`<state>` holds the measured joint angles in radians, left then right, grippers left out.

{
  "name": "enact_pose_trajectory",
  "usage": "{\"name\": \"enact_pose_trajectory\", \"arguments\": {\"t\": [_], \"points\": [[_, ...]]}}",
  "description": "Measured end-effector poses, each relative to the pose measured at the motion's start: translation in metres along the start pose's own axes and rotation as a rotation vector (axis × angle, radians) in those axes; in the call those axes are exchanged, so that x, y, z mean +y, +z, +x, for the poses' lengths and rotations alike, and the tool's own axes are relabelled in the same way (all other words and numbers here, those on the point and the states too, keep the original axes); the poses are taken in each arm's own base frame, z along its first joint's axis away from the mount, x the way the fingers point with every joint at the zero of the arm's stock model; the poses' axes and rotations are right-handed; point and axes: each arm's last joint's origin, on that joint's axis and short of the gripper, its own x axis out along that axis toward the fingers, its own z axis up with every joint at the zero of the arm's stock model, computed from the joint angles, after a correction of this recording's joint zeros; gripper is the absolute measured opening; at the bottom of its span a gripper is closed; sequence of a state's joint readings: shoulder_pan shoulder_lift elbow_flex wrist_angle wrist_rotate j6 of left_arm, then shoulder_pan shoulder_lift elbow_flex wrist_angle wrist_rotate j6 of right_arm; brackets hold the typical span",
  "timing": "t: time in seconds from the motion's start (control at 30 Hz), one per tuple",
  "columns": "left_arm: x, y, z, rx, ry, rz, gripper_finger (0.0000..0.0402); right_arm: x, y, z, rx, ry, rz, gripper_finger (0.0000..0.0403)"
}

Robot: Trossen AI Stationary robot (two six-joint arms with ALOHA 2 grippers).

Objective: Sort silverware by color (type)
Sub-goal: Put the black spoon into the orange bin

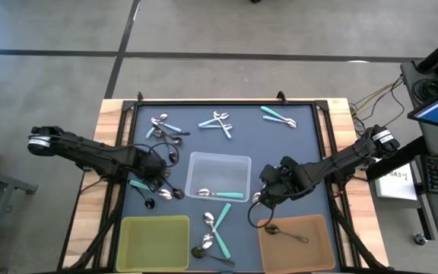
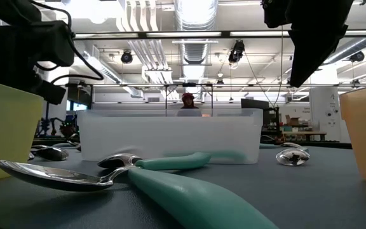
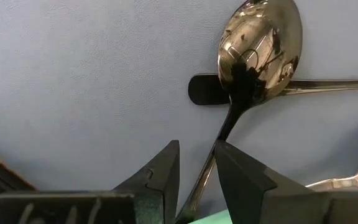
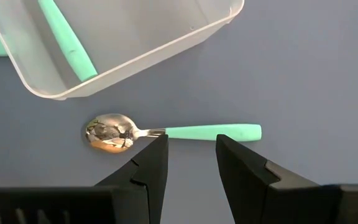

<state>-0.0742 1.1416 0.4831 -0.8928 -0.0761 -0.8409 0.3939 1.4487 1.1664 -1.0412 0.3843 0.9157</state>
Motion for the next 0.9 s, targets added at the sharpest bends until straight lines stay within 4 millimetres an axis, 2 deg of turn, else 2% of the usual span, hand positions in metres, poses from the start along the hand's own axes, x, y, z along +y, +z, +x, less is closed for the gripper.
{"name": "enact_pose_trajectory", "arguments": {"t": [0.2, 0.4, 0.53, 0.9], "points": [[0.000, 0.000, 0.000, 0.003, 0.000, -0.006, 0.0090, 0.000, 0.000, 0.000, -0.001, 0.002, 0.001, 0.0128], [-0.003, 0.003, -0.013, -0.038, -0.065, -0.017, 0.0090, 0.000, 0.000, 0.000, -0.002, 0.002, 0.002, 0.0128], [-0.003, 0.003, -0.015, -0.043, -0.069, -0.015, 0.0090, 0.000, 0.000, 0.000, -0.002, 0.003, 0.002, 0.0128], [-0.002, -0.001, 0.002, 0.058, -0.027, -0.012, 0.0090, 0.000, 0.000, 0.000, -0.002, 0.002, 0.000, 0.0128]]}}
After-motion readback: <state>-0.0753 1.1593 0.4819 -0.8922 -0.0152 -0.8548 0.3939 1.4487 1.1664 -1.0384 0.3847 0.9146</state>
